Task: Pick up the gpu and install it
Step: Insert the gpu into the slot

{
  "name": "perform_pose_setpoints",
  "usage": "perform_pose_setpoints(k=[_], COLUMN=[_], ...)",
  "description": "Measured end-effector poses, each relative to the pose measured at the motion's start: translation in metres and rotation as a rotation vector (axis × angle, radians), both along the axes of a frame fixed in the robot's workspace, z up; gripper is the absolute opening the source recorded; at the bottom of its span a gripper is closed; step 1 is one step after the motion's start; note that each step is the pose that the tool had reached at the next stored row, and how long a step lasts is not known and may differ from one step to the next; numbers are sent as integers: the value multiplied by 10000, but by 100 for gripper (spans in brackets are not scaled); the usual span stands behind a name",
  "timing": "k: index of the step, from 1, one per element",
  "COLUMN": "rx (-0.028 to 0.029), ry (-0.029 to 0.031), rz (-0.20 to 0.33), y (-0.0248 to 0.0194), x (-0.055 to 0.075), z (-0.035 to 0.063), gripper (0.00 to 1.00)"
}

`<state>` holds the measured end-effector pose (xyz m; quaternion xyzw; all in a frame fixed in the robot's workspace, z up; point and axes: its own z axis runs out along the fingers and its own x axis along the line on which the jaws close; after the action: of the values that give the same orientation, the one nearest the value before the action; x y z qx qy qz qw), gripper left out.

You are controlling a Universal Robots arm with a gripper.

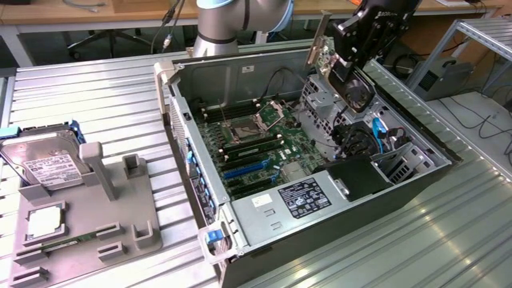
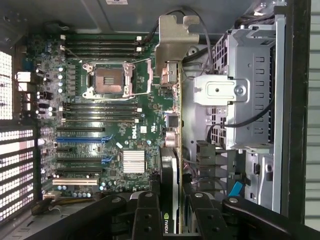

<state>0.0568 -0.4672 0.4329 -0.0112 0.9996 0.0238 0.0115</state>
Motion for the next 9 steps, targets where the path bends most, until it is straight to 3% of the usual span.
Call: perform_pose_setpoints(k=[6, 9], rx=[-1, -11], ry=[0, 1], rz=[1361, 2481], y=[0, 0], x=[0, 0], z=[-1, -4], gripper=[27, 27])
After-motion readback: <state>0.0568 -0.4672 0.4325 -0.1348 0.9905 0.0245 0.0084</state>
